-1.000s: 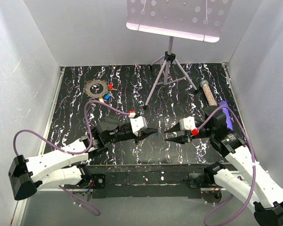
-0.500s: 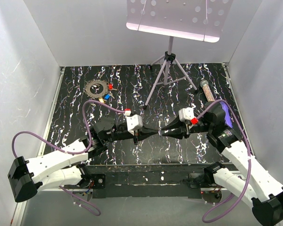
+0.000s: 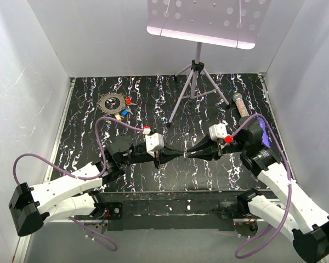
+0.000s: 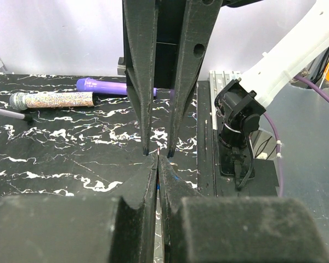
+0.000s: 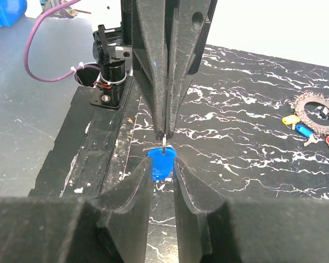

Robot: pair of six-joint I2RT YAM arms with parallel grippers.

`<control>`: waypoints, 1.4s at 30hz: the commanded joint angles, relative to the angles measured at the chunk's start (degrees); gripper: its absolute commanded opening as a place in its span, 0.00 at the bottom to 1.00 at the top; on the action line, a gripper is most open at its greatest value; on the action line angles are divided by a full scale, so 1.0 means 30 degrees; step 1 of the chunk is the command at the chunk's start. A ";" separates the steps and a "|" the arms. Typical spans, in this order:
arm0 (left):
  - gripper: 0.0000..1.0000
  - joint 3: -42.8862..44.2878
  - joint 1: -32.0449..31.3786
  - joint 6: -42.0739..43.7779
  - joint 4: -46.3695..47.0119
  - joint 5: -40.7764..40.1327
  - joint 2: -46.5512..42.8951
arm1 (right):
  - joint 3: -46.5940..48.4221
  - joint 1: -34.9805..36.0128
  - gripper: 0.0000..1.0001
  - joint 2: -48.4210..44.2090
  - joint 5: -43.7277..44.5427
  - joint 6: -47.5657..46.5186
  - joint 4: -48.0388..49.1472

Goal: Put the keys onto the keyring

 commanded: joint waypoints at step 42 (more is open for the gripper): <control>0.00 -0.0074 0.0139 -0.0112 0.0535 0.0286 -0.0103 | 0.0789 0.0055 0.21 0.0899 -0.1393 0.2375 0.3149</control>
